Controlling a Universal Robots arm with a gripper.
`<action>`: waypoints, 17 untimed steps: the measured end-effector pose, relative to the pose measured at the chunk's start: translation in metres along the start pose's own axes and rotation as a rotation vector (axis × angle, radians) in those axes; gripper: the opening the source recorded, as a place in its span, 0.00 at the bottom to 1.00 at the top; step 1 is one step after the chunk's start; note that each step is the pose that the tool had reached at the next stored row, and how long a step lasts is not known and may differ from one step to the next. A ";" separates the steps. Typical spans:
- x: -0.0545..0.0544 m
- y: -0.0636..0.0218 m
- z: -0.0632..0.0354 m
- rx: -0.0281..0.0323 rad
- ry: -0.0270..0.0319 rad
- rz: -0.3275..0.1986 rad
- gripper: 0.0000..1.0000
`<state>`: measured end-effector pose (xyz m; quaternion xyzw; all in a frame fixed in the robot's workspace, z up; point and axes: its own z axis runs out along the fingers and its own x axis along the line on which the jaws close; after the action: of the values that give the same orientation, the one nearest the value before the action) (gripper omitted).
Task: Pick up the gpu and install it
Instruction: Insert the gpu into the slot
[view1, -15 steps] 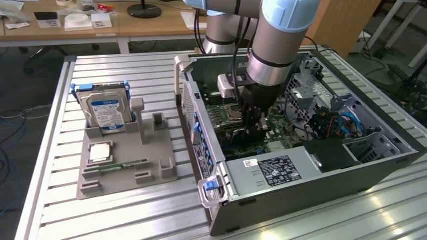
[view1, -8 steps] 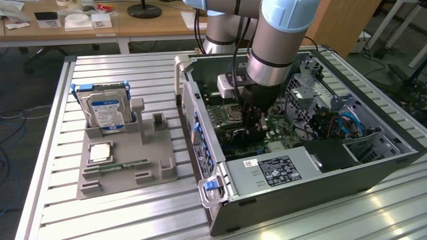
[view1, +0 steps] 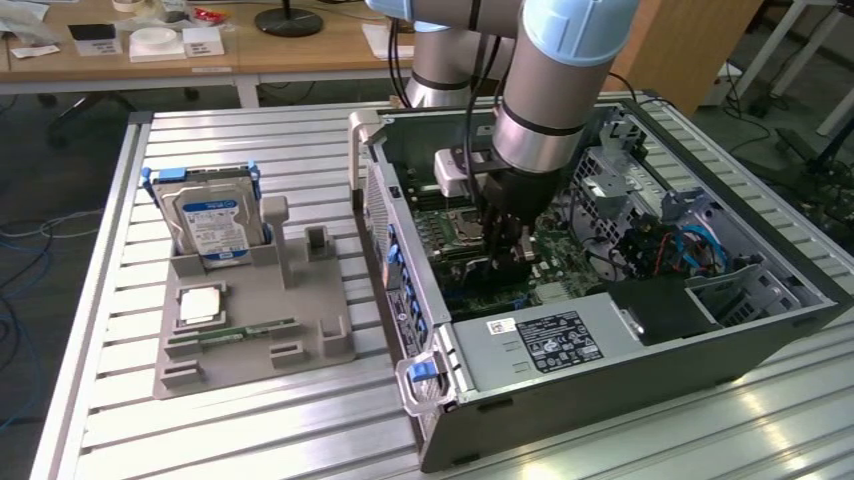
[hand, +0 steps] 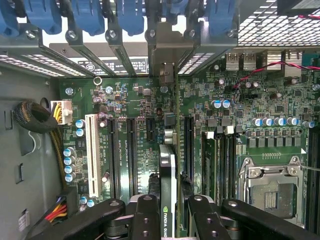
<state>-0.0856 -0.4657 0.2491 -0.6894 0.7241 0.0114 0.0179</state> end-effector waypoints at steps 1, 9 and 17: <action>0.000 0.0000 0.0001 0.0000 0.0000 0.000 0.26; 0.000 0.0005 0.0012 0.0001 0.0001 0.000 0.26; 0.000 0.0011 0.0014 0.0001 -0.0001 0.000 0.26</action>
<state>-0.0867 -0.4657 0.2477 -0.6894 0.7241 0.0114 0.0180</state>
